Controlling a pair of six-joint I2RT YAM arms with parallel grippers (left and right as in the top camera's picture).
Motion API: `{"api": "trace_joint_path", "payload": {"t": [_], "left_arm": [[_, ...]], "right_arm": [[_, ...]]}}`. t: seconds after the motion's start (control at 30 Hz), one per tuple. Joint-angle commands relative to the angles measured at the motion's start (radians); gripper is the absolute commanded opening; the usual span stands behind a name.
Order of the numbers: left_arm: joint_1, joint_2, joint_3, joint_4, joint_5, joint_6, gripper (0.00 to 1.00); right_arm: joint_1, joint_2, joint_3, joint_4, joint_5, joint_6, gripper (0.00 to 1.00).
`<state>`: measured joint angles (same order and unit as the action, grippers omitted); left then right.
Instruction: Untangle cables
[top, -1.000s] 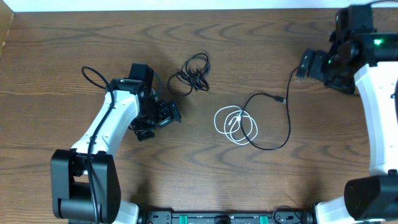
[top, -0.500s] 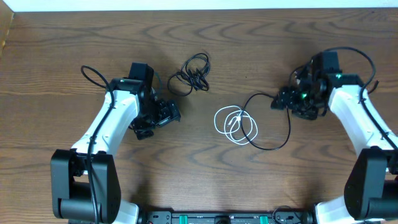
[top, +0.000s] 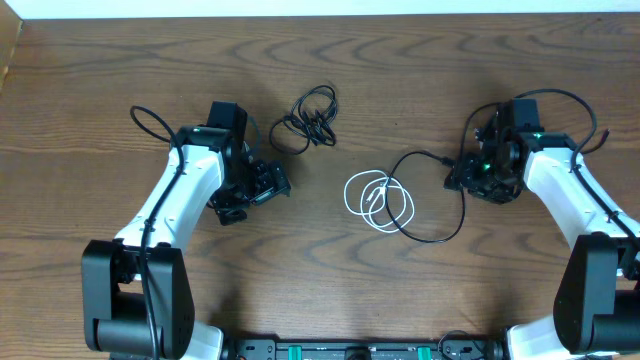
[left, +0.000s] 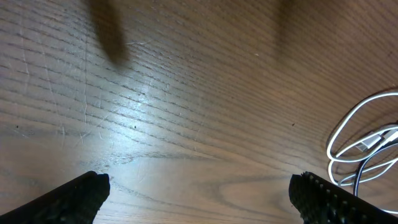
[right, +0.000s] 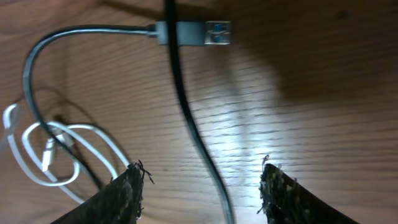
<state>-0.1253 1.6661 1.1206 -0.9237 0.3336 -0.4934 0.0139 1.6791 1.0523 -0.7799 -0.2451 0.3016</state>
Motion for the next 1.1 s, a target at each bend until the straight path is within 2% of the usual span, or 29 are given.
{"api": "trace_joint_path", "payload": {"t": [0.0,0.23,0.37,0.53,0.63,0.7,0.8,0.9,1.07], "left_arm": [[0.001,0.0,-0.004,-0.007,-0.014,0.014,0.98],[0.001,0.0,-0.004,-0.006,-0.013,0.014,0.98],[0.001,0.0,-0.004,-0.007,-0.014,0.014,0.98],[0.001,0.0,-0.004,-0.01,-0.014,0.014,0.98],[0.001,0.0,-0.004,-0.01,-0.014,0.014,0.98],[0.001,0.0,-0.004,-0.01,-0.014,0.014,0.98],[0.001,0.0,-0.004,-0.011,-0.013,0.021,0.98],[0.001,0.0,-0.004,-0.011,0.038,0.1,0.98],[0.001,-0.002,-0.004,-0.007,0.316,0.356,0.98]], "right_arm": [[0.001,-0.002,-0.002,0.002,0.056,-0.032,0.59],[0.019,-0.001,-0.022,0.015,0.017,-0.036,0.46],[0.048,-0.001,-0.061,0.075,0.019,-0.037,0.42],[0.051,-0.001,-0.083,0.12,0.025,-0.037,0.32],[0.051,-0.001,-0.083,0.129,0.034,-0.037,0.21],[0.051,-0.002,-0.081,0.133,0.033,-0.037,0.04],[0.051,-0.004,-0.045,0.109,-0.002,-0.037,0.01],[0.051,-0.017,0.043,0.043,-0.049,-0.037,0.01],[0.051,-0.053,0.276,-0.12,-0.057,-0.018,0.01]]}}
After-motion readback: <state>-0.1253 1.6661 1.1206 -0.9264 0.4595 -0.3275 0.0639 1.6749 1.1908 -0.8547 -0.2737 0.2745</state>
